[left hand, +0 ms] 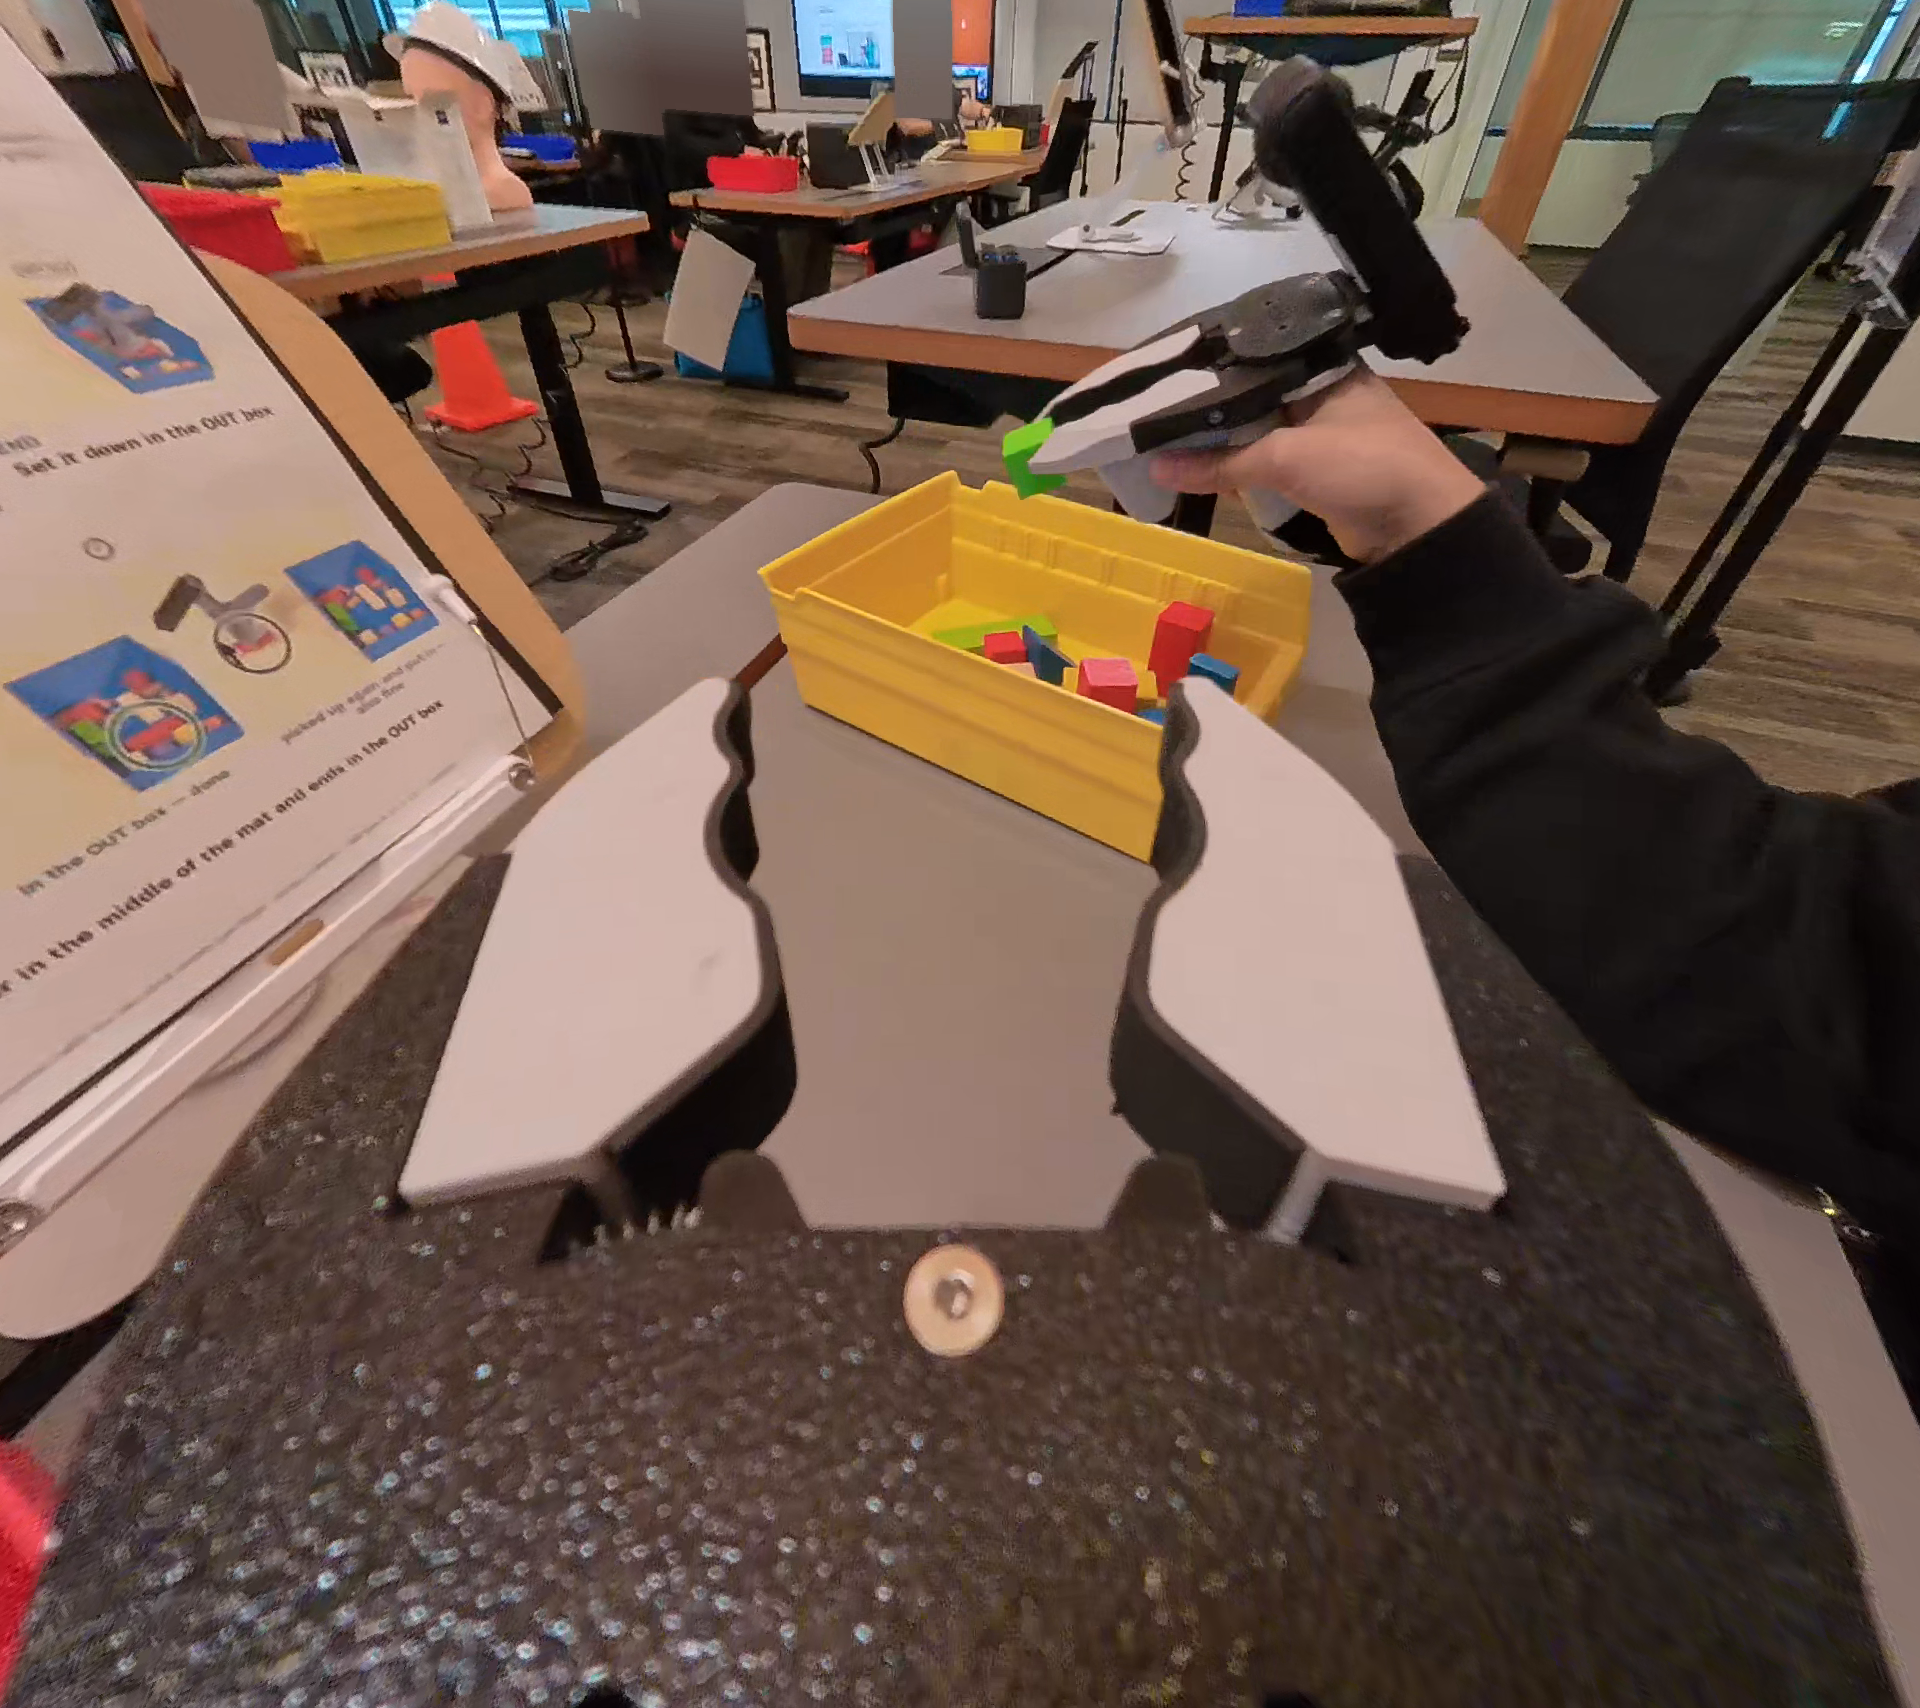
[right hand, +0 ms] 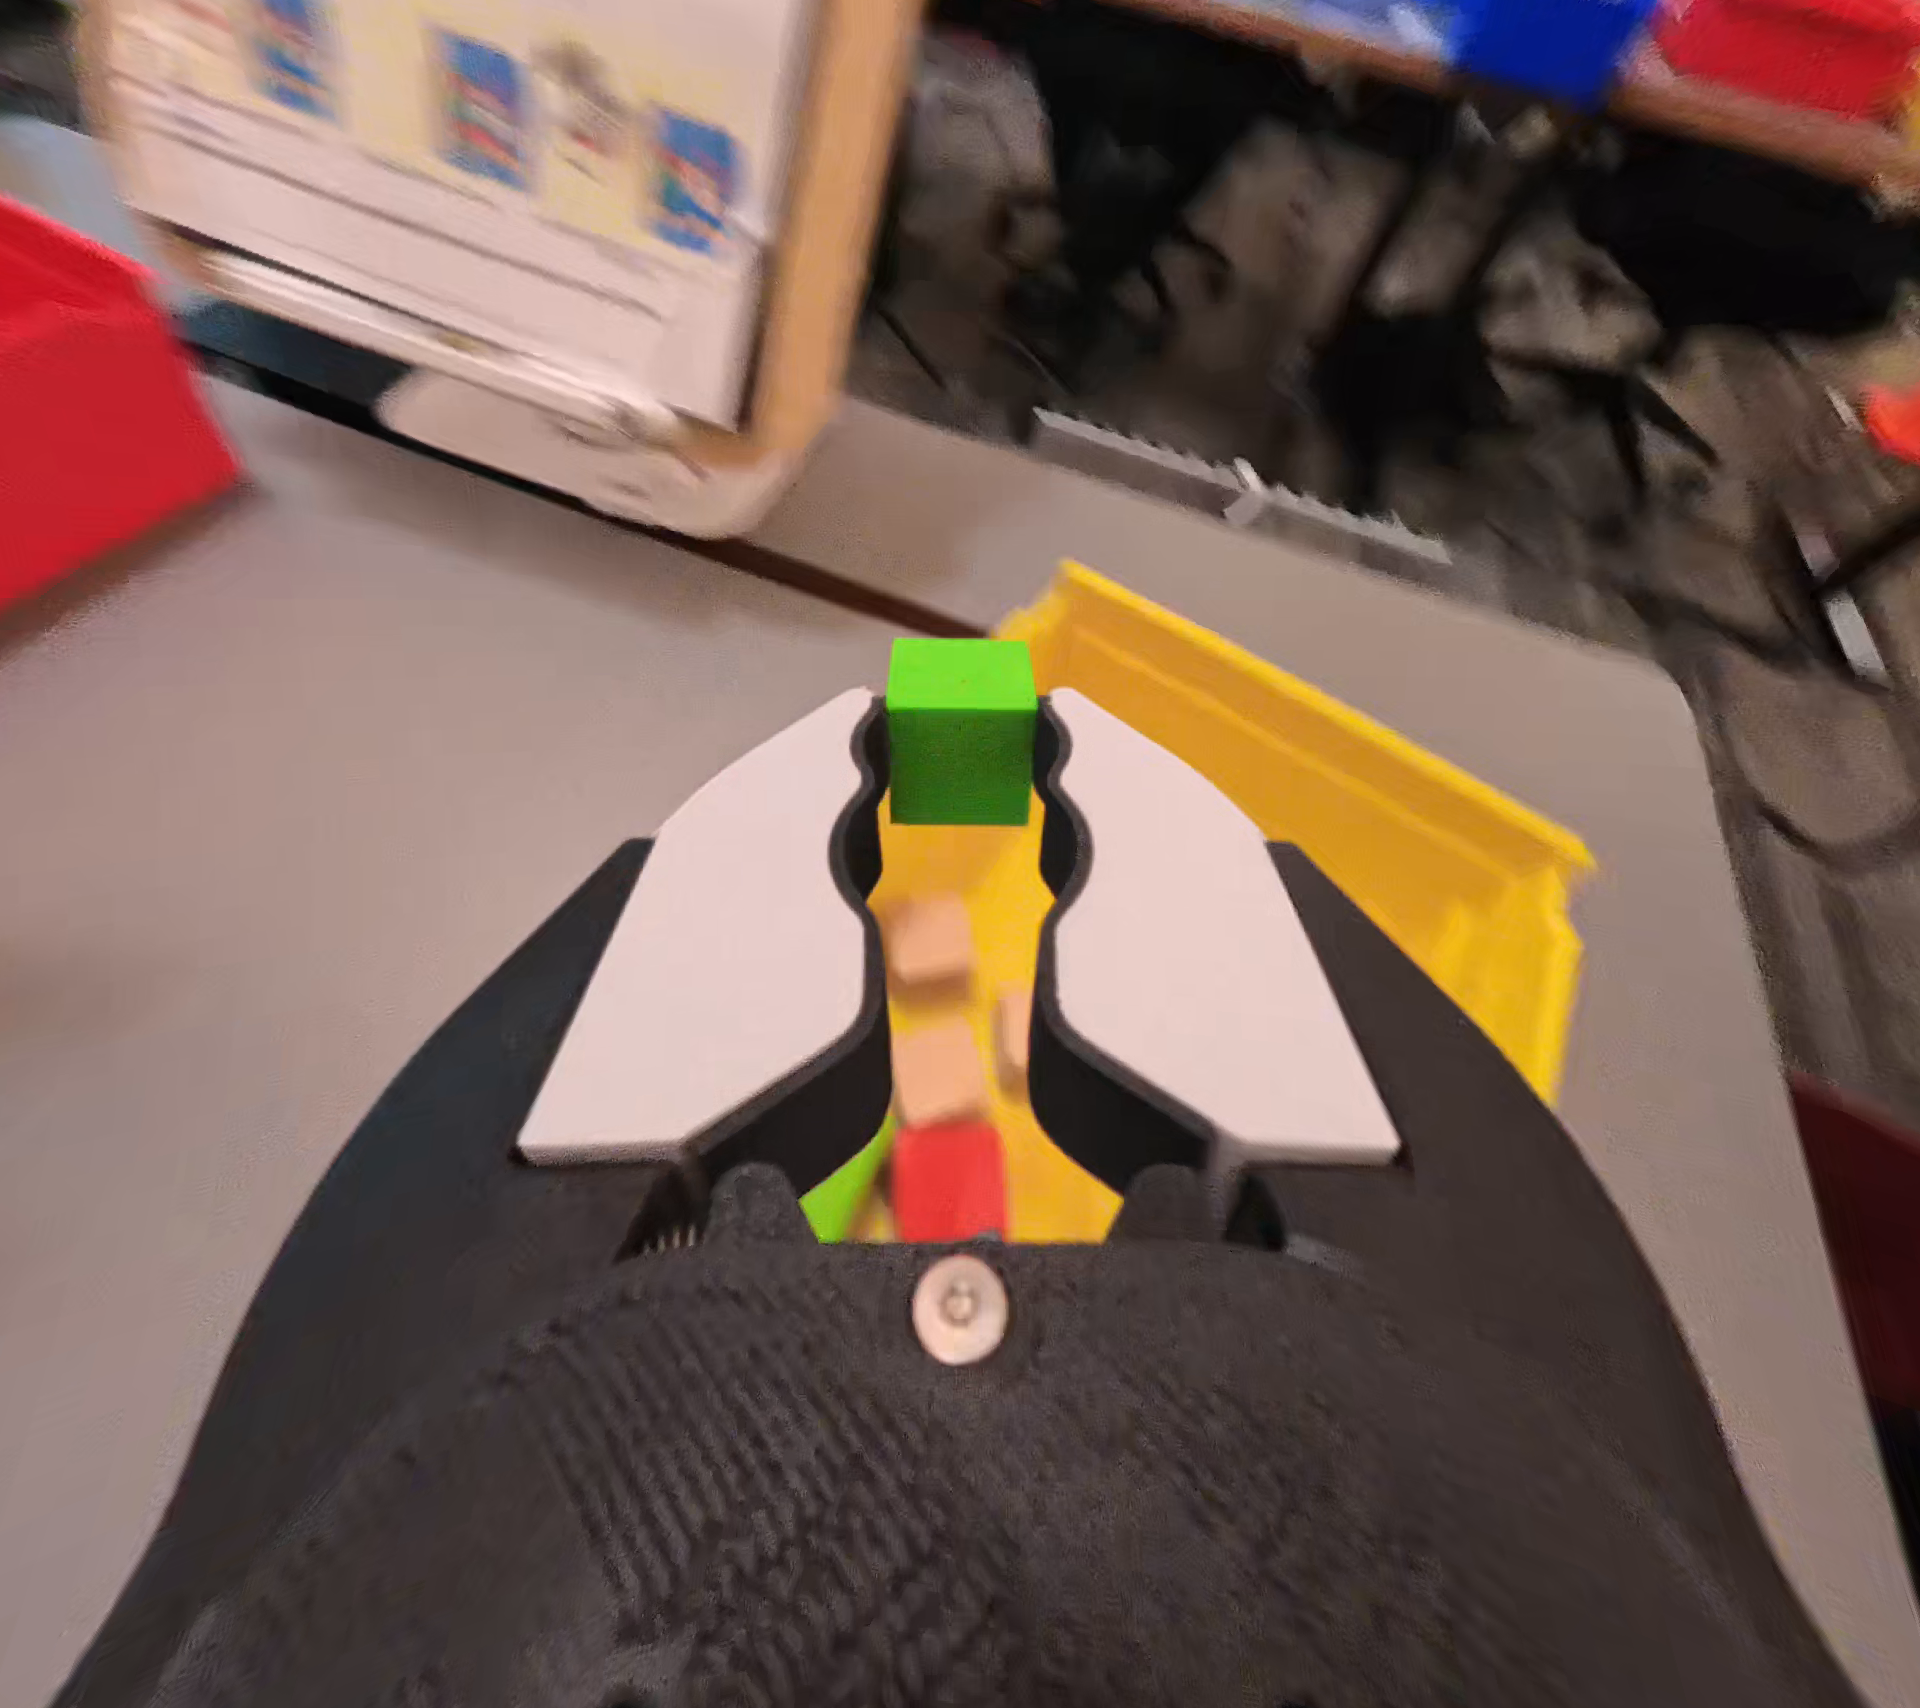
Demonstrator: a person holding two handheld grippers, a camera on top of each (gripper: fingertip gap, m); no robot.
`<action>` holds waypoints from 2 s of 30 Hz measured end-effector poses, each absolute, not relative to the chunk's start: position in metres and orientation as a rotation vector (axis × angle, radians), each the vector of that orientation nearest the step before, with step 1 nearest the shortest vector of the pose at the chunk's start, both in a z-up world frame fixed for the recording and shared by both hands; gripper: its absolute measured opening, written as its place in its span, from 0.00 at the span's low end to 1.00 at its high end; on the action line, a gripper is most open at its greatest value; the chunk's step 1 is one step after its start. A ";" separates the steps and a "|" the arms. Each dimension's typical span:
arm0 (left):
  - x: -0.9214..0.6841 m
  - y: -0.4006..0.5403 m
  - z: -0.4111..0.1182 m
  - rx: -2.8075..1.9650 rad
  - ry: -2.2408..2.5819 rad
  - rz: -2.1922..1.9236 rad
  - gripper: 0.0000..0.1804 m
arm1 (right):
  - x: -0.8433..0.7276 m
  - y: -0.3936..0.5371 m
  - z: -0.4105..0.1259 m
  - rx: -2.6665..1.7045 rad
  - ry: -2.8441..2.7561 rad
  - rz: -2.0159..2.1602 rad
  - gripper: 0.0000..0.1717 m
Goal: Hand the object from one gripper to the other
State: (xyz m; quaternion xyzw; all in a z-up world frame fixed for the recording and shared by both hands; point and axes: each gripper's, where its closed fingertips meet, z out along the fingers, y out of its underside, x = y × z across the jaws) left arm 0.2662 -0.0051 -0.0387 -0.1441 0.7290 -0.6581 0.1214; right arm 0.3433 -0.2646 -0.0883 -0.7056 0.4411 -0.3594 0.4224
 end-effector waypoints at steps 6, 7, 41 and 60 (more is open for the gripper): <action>0.268 -0.020 -0.059 -0.418 2.224 -1.879 0.41 | 0.335 -0.361 -0.171 -1.913 1.565 -0.905 0.16; 0.268 -0.023 -0.062 -0.417 2.234 -1.877 0.40 | 0.331 -0.368 -0.181 -1.962 1.601 -0.903 0.16; 0.314 0.079 -0.087 -0.890 2.156 -1.434 0.43 | 0.365 -0.266 -0.108 -1.782 1.126 -0.937 0.43; 0.339 0.323 -0.239 -0.151 2.739 0.326 0.39 | 0.364 -0.177 -0.100 -1.834 0.876 -0.743 0.45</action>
